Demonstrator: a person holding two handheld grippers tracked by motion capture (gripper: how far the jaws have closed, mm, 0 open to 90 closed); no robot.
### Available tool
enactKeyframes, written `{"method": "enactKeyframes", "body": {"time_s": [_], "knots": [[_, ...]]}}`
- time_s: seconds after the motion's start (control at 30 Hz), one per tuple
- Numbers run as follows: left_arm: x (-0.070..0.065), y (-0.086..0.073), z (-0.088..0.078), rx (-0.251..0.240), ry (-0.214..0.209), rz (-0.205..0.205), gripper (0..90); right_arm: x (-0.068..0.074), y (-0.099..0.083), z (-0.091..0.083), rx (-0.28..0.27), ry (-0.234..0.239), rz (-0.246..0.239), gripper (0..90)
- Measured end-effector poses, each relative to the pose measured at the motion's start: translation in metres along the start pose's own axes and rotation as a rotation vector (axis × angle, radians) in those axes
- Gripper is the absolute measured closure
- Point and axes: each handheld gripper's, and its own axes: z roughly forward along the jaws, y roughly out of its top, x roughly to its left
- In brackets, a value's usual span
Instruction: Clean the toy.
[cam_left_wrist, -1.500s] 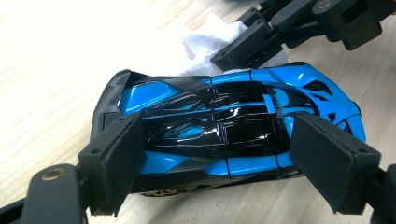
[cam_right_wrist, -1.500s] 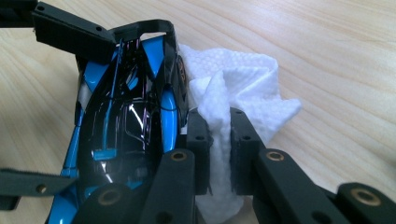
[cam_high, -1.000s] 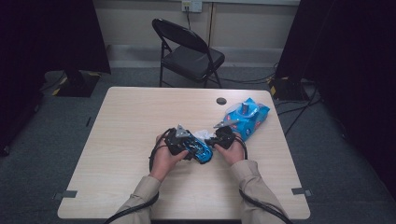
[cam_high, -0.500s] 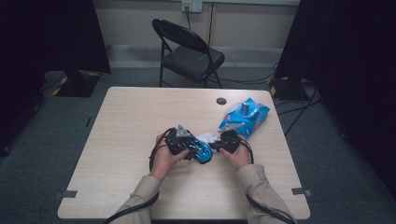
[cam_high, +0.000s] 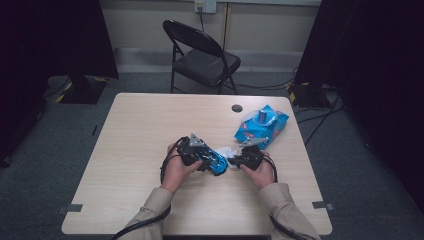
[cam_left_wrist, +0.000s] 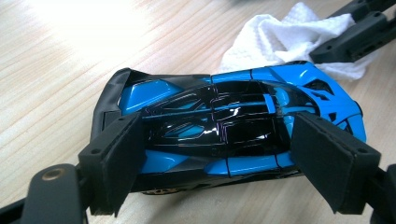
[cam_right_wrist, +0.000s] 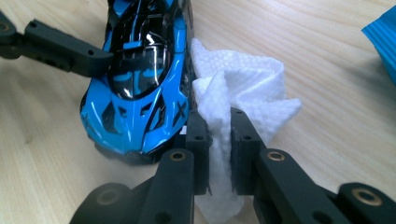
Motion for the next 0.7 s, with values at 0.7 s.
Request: {"method": "enactKeyframes", "body": {"time_s": [0.7], "knots": [[0.001, 0.005, -0.008, 0.019, -0.070, -0.012, 18.4, -0.003, 0.003, -0.029, -0.088, -0.023, 0.022, 81.0]]}}
